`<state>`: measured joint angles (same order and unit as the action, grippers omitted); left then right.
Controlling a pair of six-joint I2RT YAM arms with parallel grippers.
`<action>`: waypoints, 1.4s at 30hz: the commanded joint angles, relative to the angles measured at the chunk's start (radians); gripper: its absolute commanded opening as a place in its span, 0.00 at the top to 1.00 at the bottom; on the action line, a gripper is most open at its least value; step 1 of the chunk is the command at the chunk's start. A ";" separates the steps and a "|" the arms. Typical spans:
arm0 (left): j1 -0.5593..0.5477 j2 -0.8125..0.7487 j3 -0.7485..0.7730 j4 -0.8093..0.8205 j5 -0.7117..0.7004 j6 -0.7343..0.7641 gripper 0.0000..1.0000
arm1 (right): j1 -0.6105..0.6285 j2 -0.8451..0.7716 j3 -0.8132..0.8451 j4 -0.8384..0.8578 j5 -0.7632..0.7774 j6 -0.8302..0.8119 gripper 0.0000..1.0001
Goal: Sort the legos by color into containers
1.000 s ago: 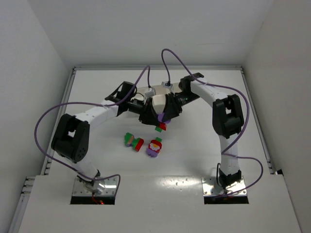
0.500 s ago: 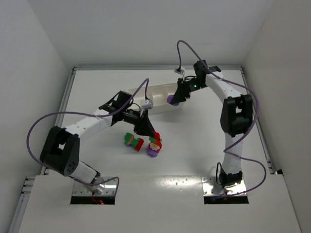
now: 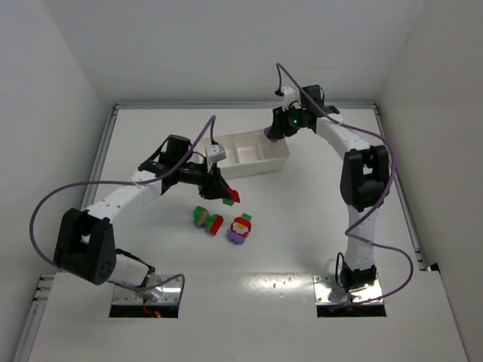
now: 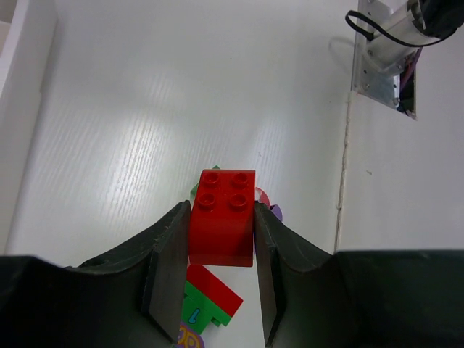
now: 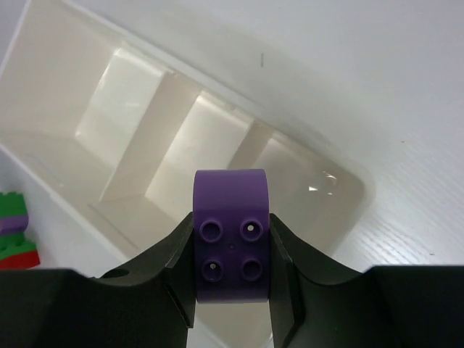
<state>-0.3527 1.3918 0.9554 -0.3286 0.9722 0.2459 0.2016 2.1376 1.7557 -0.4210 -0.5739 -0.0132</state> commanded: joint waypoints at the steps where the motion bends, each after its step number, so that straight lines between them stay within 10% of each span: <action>1: 0.017 -0.016 0.000 0.033 0.010 0.009 0.85 | 0.001 0.031 0.050 0.051 0.075 0.050 0.89; 5: 0.017 -0.007 0.000 0.054 0.010 0.000 0.85 | 0.001 0.031 0.030 0.051 0.098 0.050 0.53; 9: 0.027 0.004 0.000 0.097 0.010 -0.042 0.85 | 0.001 0.019 -0.004 0.051 0.098 0.039 0.41; 15: 0.067 0.042 0.000 0.223 0.019 -0.196 0.85 | 0.001 -0.097 -0.117 0.112 -0.019 0.029 0.40; 20: 0.147 0.076 -0.062 0.556 0.088 -0.523 0.88 | -0.010 -0.338 -0.423 0.298 -0.403 0.100 0.41; 24: 0.207 0.110 -0.190 1.068 0.099 -1.060 0.93 | 0.031 -0.413 -0.593 0.677 -0.656 0.341 0.42; 30: 0.248 0.245 -0.225 1.606 0.051 -1.527 0.95 | 0.065 -0.372 -0.772 1.387 -0.633 0.942 0.42; 42: 0.282 0.320 -0.182 1.855 0.017 -1.708 1.00 | 0.139 -0.220 -0.664 1.576 -0.603 1.233 0.42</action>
<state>-0.0769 1.7153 0.7452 1.2514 1.0008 -1.4055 0.3164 1.8931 1.0161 1.0271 -1.1645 1.1358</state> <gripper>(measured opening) 0.424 0.578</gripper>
